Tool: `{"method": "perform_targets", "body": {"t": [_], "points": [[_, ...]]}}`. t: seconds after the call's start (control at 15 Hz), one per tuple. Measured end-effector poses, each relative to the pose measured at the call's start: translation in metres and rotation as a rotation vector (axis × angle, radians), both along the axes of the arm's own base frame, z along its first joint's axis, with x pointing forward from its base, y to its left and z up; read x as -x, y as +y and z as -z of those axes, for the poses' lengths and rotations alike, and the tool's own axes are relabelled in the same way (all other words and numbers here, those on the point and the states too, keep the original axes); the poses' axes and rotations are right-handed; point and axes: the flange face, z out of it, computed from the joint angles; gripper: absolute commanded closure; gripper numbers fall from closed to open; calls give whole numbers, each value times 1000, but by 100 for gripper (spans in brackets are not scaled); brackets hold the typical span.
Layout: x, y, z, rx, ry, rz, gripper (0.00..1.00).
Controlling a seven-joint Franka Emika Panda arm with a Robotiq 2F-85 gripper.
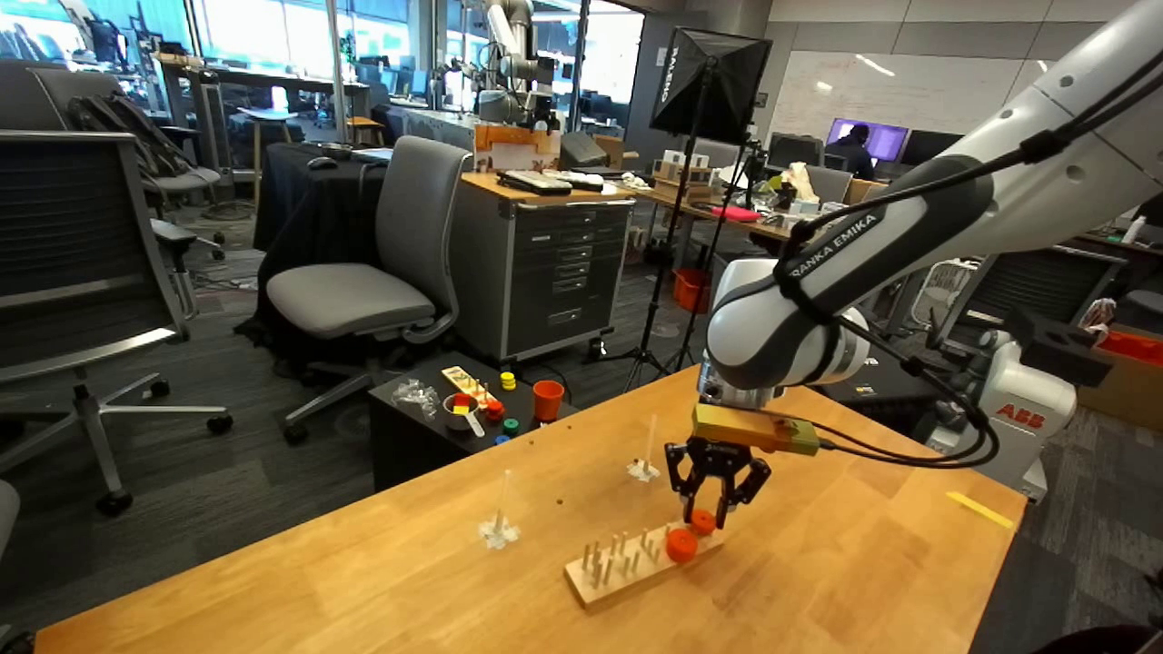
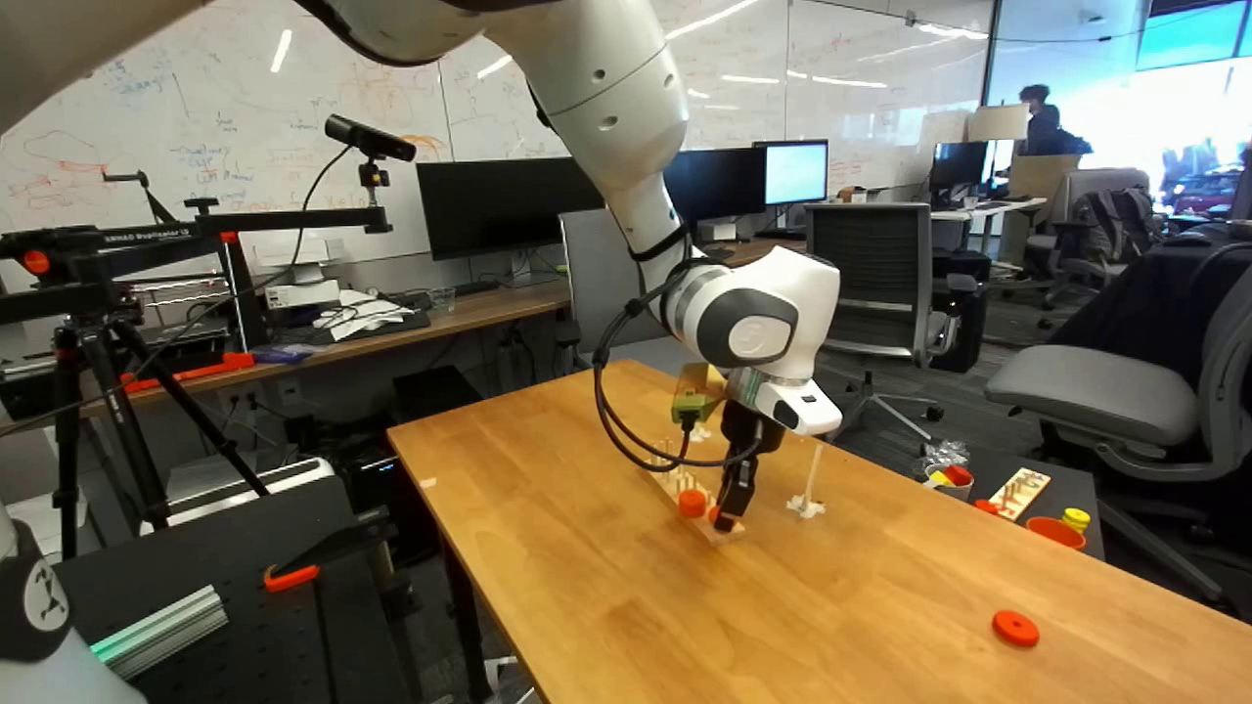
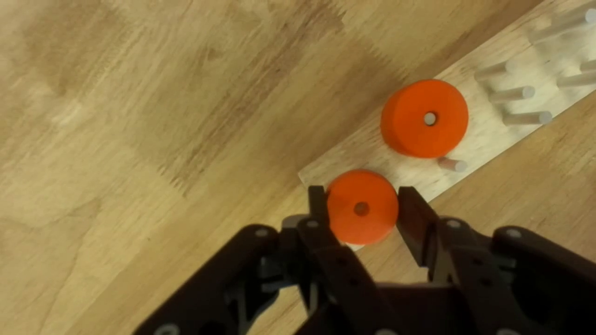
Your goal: Attach the orange discs to the rods on the wooden rack
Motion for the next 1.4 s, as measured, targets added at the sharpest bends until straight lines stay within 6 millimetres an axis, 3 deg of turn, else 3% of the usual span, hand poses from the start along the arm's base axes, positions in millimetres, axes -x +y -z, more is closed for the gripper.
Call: {"method": "perform_targets", "body": {"t": [1.4], "points": [[2, 30, -6, 7, -27, -55, 83]]}}
